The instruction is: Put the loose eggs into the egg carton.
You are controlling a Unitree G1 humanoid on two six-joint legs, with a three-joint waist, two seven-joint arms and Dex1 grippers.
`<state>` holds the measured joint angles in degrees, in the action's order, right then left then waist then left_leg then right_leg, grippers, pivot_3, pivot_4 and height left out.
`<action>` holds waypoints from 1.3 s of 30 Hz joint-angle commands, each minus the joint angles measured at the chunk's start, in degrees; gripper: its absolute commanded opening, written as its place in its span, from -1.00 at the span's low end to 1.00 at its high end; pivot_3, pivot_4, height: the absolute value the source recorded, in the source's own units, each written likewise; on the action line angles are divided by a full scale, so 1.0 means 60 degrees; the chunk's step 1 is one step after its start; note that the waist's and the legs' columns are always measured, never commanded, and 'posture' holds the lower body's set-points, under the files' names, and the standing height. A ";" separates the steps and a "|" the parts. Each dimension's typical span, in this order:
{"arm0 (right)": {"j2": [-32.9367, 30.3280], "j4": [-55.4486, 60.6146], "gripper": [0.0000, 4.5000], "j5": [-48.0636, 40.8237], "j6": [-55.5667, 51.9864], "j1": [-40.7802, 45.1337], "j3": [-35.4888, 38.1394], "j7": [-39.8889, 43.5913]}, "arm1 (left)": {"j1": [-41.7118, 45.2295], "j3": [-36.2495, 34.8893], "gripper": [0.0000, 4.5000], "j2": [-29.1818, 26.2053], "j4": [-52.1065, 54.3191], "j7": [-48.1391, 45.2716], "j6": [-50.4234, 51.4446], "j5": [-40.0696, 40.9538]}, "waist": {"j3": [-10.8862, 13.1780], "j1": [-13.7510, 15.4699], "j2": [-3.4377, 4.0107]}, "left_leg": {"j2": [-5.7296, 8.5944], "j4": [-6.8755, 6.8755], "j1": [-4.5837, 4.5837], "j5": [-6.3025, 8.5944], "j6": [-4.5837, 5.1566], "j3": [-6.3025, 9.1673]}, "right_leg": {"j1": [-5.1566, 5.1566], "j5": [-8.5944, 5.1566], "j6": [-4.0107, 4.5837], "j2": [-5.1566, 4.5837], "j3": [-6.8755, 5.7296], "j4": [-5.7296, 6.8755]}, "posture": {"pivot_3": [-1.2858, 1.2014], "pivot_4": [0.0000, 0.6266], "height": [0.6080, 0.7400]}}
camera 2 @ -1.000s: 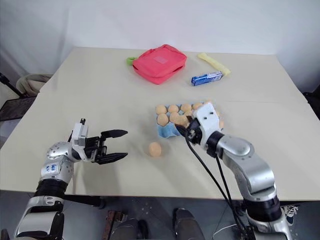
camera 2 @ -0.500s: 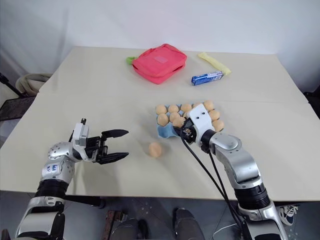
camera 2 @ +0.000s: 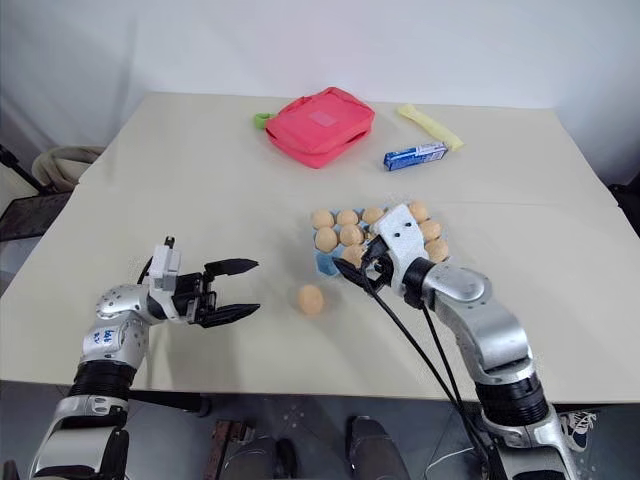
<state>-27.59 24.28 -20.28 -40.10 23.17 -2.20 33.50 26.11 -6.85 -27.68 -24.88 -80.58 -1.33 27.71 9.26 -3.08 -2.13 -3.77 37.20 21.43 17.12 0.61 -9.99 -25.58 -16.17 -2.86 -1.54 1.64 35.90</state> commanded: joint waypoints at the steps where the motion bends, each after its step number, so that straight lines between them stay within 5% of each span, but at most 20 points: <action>1: -0.0706 0.0754 0.99 -0.0530 0.0635 -0.0798 0.1031 0.0815 | -0.0106 -0.0048 1.00 -0.0166 0.0584 0.0444 0.0172 -0.0111 | 0.0000 0.0038 -0.0001 | 0.0001 0.0001 0.0002 0.0001 0.0002 0.0001 | 0.0000 0.0000 0.0000 -0.0001 -0.0002 -0.0004 | 0.03 -0.52 1.00; 18: -0.2436 -0.1331 0.99 -0.2100 0.4660 -0.4658 0.4381 0.5488 | -0.2597 -0.0985 1.00 -0.0637 0.3460 0.3023 0.0501 -0.0049 | 0.0001 0.0091 -0.0001 | 0.0004 0.0005 -0.0043 -0.0004 0.0017 -0.0002 | 0.0032 0.0007 -0.0012 -0.0002 0.0011 0.0011 | 0.03 -0.52 1.00; 30: -0.2915 -0.2399 0.99 -0.2234 0.4897 -0.5496 0.5209 0.5708 | -0.4048 -0.0789 1.00 -0.0308 0.5342 0.4096 0.0960 0.0047 | 0.0004 0.0175 0.0006 | 0.0004 -0.0007 -0.0047 0.0000 0.0011 0.0000 | 0.0033 0.0000 0.0000 -0.0009 0.0015 0.0003 | 0.03 -0.52 1.00; 39: -0.3008 -0.2165 0.99 -0.2186 0.4662 -0.5264 0.5093 0.5249 | -0.3460 0.0599 1.00 0.0584 0.5541 0.5107 0.1148 -0.0776 | 0.0004 0.0248 0.0008 | 0.0014 0.0000 -0.0042 -0.0001 0.0014 -0.0002 | 0.0036 -0.0007 0.0014 -0.0013 0.0025 -0.0005 | 0.03 -0.52 1.00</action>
<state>-44.54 9.10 -32.75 -11.92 -9.13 27.31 65.66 4.09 -5.19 -24.90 6.43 -51.94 5.21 24.66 9.28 -1.59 -2.09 -3.68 37.21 21.19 17.10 0.71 -10.00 -25.36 -16.20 -2.79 -1.62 1.79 35.87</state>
